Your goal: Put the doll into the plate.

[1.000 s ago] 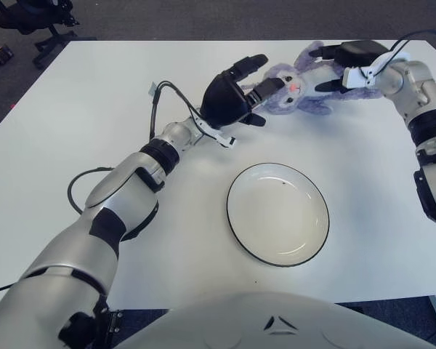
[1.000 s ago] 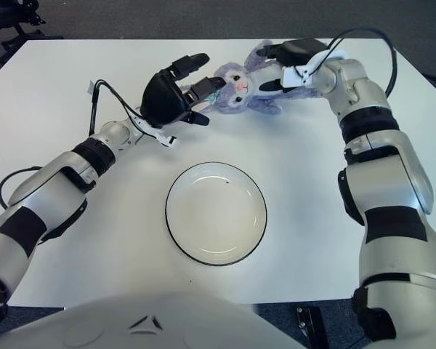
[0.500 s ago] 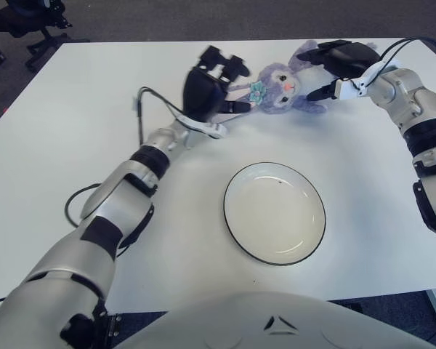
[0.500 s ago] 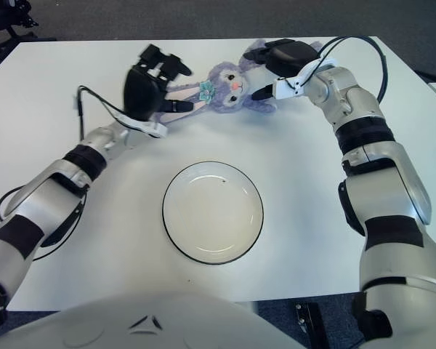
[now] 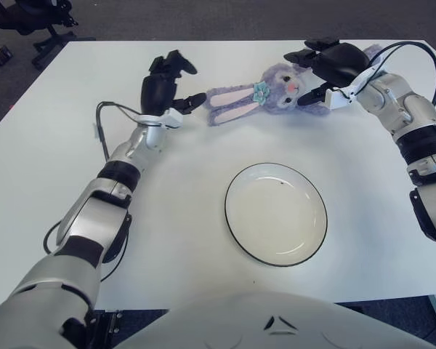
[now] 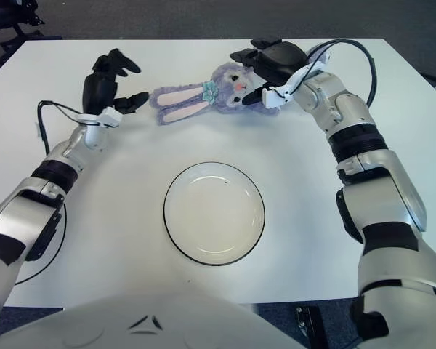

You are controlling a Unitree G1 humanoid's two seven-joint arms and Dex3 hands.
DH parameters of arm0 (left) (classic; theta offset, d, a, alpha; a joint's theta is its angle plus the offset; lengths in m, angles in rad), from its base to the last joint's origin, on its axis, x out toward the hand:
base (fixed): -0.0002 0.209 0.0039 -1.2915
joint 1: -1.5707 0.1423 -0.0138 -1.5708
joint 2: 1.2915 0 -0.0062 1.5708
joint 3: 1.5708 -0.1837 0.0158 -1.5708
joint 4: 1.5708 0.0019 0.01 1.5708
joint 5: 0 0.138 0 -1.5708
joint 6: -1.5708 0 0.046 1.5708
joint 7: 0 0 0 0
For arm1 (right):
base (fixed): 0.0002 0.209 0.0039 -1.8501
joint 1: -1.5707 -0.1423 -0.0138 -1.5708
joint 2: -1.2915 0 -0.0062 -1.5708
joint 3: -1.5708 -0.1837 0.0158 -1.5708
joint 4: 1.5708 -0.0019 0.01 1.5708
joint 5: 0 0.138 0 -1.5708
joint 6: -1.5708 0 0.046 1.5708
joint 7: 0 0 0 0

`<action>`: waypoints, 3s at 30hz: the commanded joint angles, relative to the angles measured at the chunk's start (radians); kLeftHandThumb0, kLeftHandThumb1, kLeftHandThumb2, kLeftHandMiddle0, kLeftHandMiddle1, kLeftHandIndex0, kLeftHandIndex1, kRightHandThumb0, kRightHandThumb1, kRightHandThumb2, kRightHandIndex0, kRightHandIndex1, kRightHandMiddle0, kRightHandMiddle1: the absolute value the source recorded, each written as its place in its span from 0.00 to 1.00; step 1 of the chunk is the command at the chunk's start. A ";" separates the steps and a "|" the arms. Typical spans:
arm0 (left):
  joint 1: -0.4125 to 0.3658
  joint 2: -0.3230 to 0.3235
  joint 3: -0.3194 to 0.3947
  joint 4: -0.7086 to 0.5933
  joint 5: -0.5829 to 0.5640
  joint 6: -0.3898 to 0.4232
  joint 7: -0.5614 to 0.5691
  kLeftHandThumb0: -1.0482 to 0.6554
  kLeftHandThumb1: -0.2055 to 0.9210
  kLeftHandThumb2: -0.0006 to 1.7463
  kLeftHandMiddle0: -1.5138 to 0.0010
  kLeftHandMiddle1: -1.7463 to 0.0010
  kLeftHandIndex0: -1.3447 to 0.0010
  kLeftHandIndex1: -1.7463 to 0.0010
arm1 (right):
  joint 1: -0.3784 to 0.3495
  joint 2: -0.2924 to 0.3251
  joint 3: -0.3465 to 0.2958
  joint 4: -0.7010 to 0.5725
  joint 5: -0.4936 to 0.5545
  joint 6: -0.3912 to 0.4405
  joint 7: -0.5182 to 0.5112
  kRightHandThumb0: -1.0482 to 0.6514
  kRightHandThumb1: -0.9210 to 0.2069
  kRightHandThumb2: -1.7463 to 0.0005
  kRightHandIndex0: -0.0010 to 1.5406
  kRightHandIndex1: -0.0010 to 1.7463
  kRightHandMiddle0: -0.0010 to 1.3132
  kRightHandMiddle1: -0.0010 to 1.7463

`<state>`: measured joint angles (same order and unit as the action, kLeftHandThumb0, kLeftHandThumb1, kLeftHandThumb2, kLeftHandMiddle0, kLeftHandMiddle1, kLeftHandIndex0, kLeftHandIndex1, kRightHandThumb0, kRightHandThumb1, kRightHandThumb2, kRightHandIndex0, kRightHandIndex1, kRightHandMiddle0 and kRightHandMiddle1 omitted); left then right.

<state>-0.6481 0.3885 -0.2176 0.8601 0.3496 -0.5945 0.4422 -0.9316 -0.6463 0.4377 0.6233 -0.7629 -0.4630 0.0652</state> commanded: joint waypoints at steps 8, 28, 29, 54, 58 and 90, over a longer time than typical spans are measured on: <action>0.037 -0.014 0.074 0.000 -0.049 0.020 -0.089 0.61 1.00 0.25 0.84 0.06 0.80 0.12 | 0.022 0.019 -0.017 -0.065 0.006 0.039 0.051 0.13 0.00 0.85 0.14 0.00 0.21 0.00; 0.048 -0.049 0.080 -0.015 -0.017 0.056 -0.092 0.61 1.00 0.25 0.84 0.06 0.81 0.12 | -0.026 0.062 0.003 -0.035 -0.018 0.048 0.058 0.14 0.00 0.85 0.14 0.00 0.20 0.00; 0.049 -0.051 0.079 -0.016 -0.014 0.060 -0.092 0.61 1.00 0.25 0.83 0.06 0.81 0.12 | -0.029 0.066 0.004 -0.032 -0.018 0.049 0.061 0.14 0.00 0.85 0.14 0.00 0.20 0.00; 0.078 -0.066 0.090 -0.079 0.010 0.096 -0.097 0.61 1.00 0.25 0.83 0.06 0.82 0.11 | -0.126 0.177 0.063 0.201 -0.047 0.105 0.075 0.17 0.00 0.90 0.12 0.00 0.19 0.00; 0.084 -0.069 0.091 -0.092 0.013 0.100 -0.100 0.61 1.00 0.25 0.83 0.06 0.82 0.11 | -0.152 0.209 0.082 0.265 -0.059 0.130 0.070 0.18 0.00 0.91 0.12 0.00 0.19 0.00; 0.111 -0.067 0.095 -0.139 0.021 0.123 -0.112 0.61 1.00 0.25 0.82 0.08 0.83 0.09 | -0.256 0.308 0.173 0.568 -0.080 0.185 -0.060 0.16 0.00 0.92 0.09 0.00 0.17 0.00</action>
<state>-0.5464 0.3182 -0.1305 0.7371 0.3650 -0.4834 0.3364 -1.1676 -0.3451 0.6014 1.1698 -0.8379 -0.2906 0.0120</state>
